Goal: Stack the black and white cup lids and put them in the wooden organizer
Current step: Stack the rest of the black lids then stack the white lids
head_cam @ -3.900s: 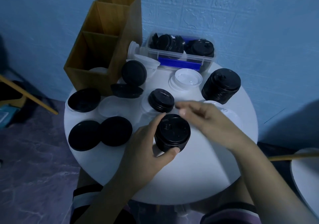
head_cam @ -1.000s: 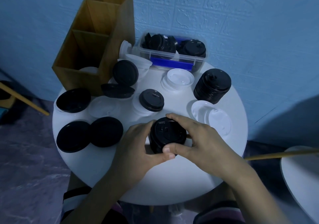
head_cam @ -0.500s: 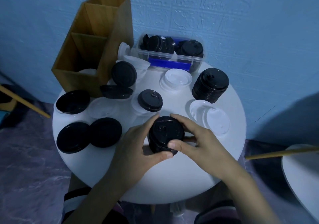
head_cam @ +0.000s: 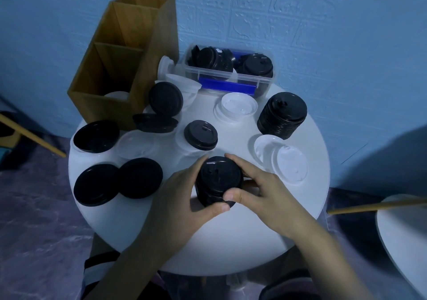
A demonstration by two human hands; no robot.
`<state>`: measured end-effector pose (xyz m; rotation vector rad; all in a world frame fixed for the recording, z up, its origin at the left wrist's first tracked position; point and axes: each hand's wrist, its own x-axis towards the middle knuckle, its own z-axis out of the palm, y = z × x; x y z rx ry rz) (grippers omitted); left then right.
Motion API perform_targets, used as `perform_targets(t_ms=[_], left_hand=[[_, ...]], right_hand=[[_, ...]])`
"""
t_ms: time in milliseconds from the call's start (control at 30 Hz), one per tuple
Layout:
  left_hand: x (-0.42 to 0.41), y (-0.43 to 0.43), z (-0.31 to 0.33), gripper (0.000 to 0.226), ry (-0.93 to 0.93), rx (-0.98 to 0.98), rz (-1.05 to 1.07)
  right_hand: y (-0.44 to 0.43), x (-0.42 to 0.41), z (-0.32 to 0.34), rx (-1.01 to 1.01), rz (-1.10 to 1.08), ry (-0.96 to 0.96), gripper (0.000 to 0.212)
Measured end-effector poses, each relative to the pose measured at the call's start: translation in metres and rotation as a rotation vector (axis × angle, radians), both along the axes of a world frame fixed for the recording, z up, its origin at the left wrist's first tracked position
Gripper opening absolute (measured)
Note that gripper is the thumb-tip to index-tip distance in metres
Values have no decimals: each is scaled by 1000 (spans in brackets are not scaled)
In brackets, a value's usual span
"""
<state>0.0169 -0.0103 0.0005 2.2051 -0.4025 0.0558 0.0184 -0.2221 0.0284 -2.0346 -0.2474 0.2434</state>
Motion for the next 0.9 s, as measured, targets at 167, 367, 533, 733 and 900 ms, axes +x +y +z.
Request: perform_targets(t_ms=[167, 367, 533, 733, 900], left_hand=[[-2, 1, -1, 82, 44, -69, 2], [-5, -1, 0, 77, 12, -70, 43], [-2, 1, 3, 81, 16, -76, 22], [-2, 1, 2, 82, 2, -55, 41], [-2, 2, 1, 86, 4, -34, 30]], right_hand=[[-3, 20, 14, 72, 46, 88, 42], [12, 82, 16, -221, -126, -94, 19], [39, 105, 28, -386, -105, -57, 63], [45, 119, 27, -398, -81, -62, 78], [14, 91, 51, -148, -105, -91, 67]])
